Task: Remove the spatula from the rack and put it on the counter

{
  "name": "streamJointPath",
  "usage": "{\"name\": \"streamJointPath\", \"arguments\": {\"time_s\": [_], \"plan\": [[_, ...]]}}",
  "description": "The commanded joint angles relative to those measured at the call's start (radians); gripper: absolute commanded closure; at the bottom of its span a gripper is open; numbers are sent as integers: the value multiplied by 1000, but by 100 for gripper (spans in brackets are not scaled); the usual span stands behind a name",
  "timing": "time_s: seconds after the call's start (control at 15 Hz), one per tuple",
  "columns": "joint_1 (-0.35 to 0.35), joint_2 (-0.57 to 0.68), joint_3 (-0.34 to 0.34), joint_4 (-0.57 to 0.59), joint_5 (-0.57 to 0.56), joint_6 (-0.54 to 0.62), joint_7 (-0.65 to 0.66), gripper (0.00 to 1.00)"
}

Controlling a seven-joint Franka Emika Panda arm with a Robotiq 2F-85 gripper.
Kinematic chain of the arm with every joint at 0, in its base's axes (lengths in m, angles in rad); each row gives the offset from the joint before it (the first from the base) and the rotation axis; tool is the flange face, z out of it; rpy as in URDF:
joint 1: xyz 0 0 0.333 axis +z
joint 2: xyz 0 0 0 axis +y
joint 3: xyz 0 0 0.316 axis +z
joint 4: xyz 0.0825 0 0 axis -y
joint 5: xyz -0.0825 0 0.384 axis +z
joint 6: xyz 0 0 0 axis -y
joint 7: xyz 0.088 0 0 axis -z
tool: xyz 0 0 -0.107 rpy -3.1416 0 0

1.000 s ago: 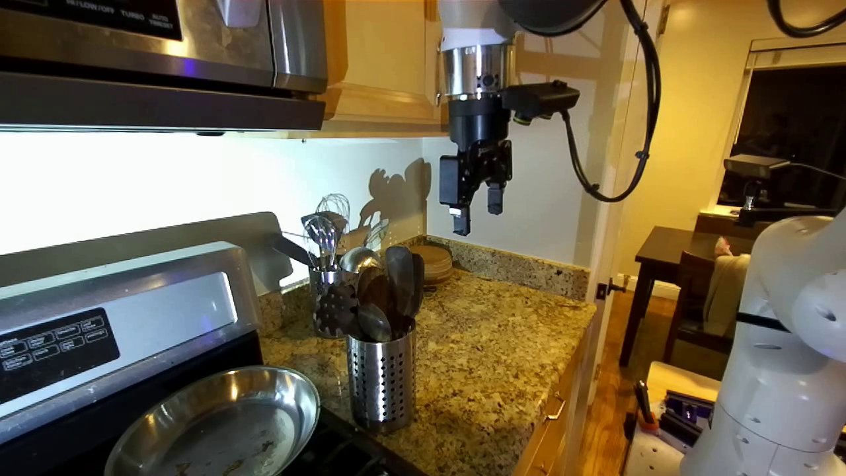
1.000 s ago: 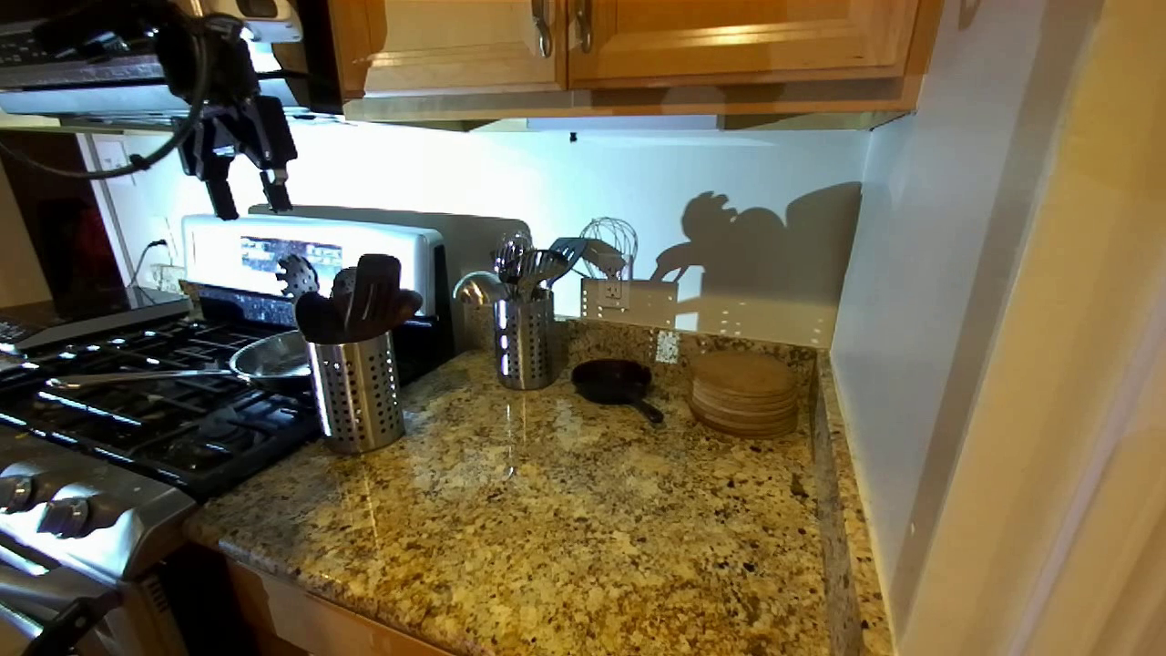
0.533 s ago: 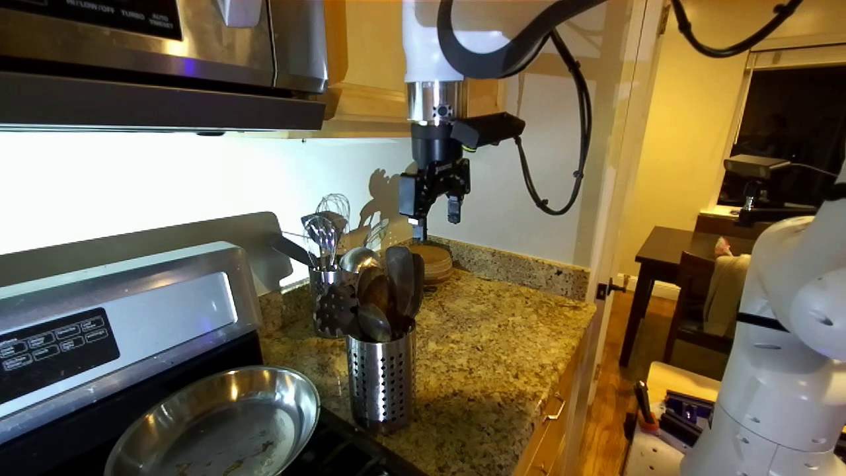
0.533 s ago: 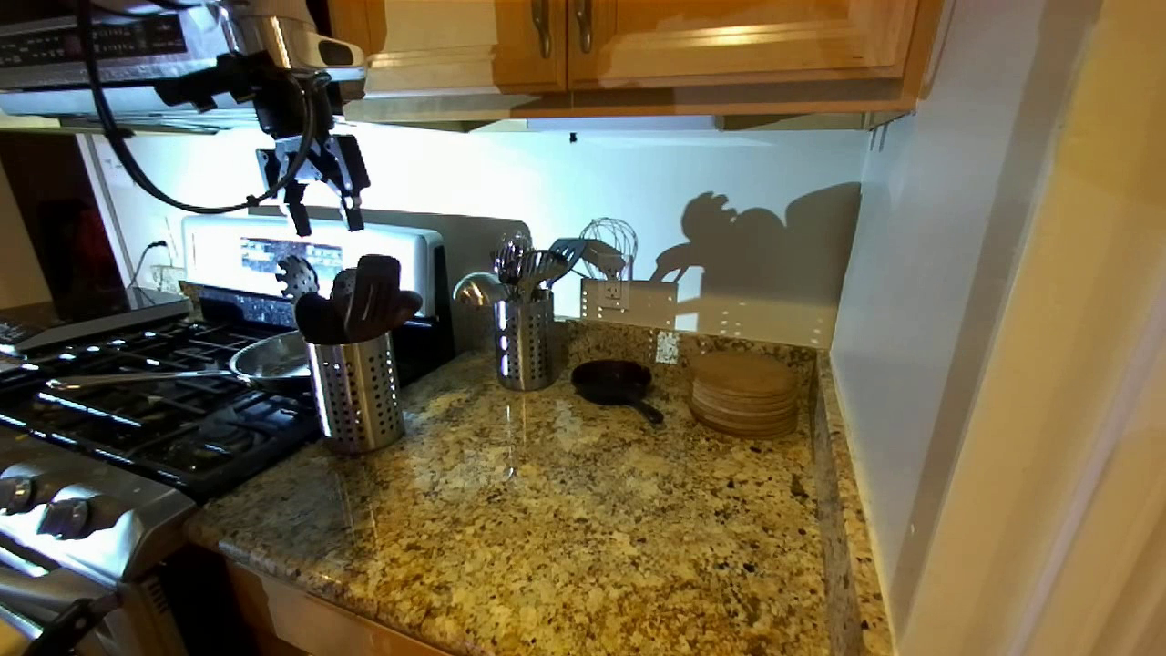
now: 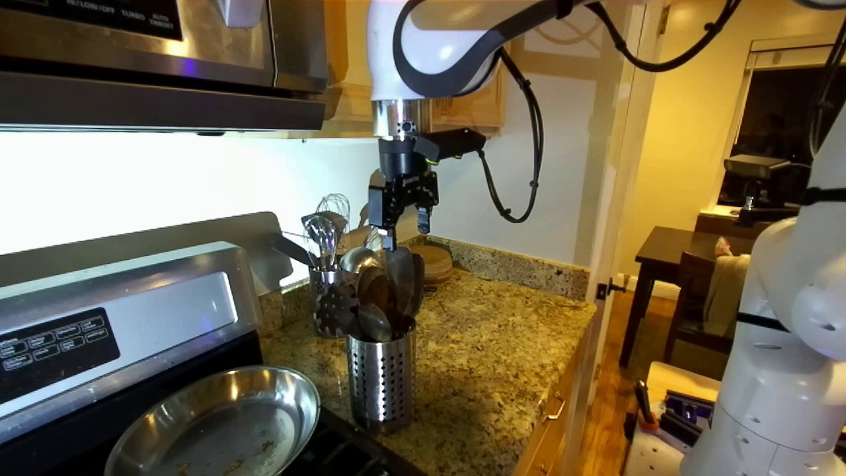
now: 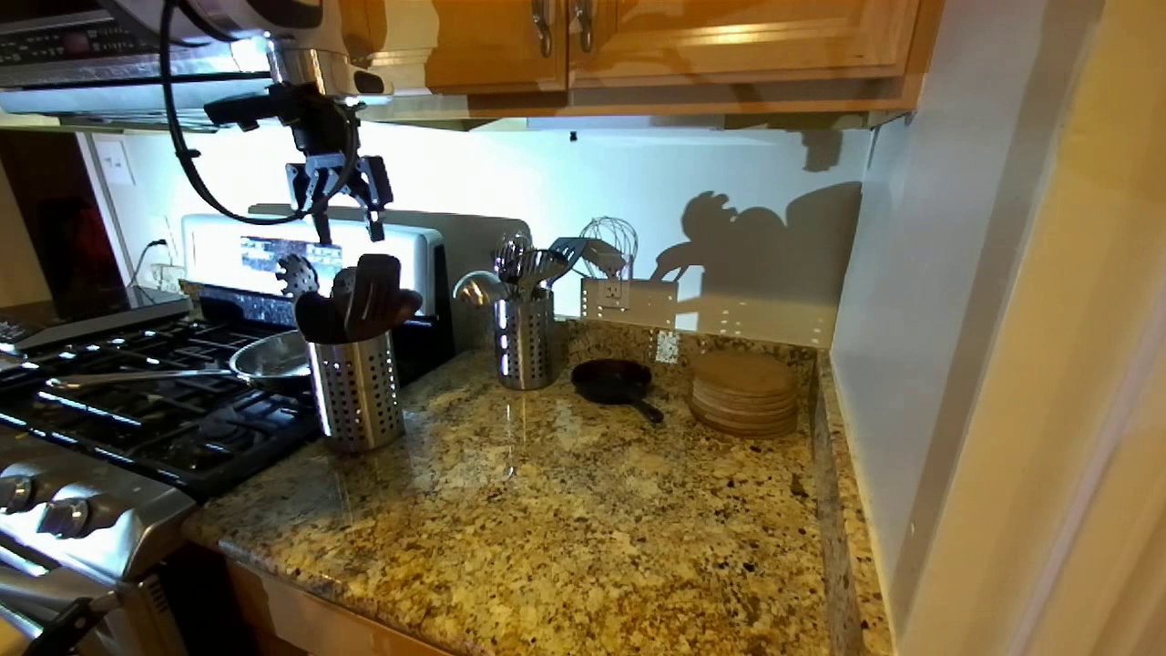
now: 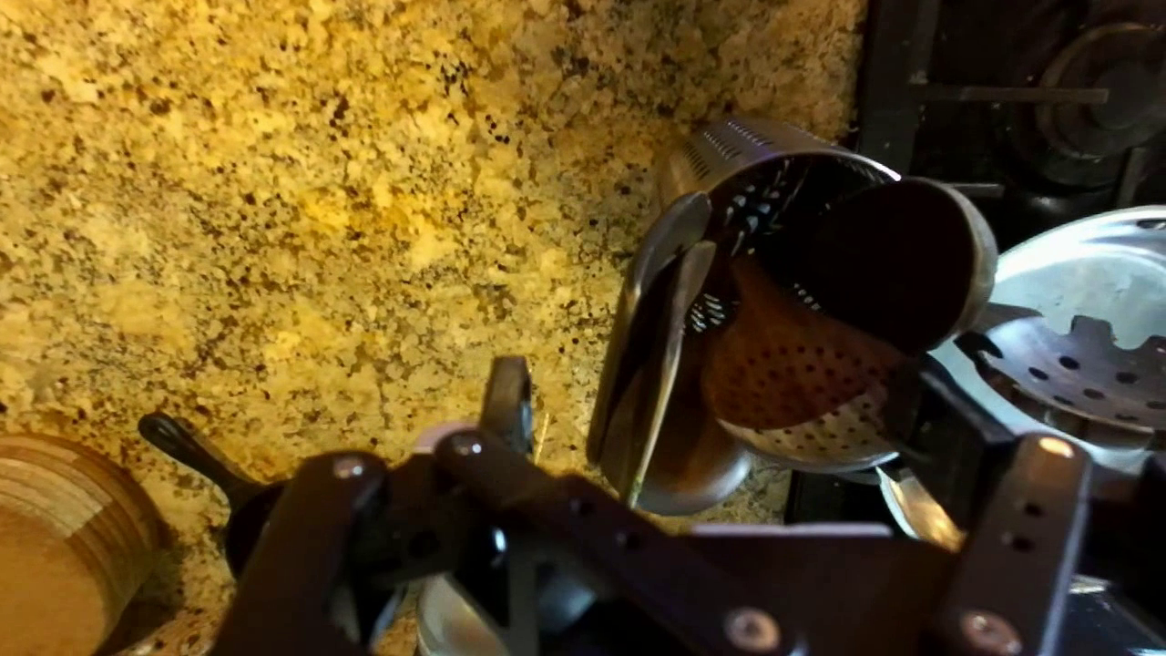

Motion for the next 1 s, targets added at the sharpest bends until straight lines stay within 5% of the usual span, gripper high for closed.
{"name": "streamJointPath", "arguments": {"time_s": [0.0, 0.87, 0.93], "plan": [[26, 56, -27, 36, -14, 31, -38, 0], [26, 97, -61, 32, -10, 78, -91, 49], [27, 96, -61, 31, -9, 79, -92, 46]]}}
